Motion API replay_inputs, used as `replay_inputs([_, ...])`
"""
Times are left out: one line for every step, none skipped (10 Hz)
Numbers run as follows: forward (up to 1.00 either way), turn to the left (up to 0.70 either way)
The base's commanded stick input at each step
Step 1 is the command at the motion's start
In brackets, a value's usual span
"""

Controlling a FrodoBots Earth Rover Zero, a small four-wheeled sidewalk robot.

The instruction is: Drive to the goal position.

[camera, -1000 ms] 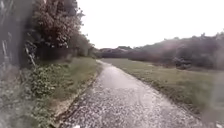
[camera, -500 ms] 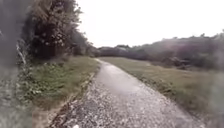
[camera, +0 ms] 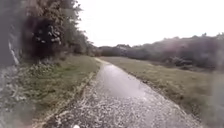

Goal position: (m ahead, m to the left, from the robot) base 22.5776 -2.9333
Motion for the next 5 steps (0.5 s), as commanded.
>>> replay_inputs([0.70,0.00])
replay_inputs([0.70,0.00])
replay_inputs([0.76,0.00])
replay_inputs([0.85,0.00])
replay_inputs([0.85,0.00])
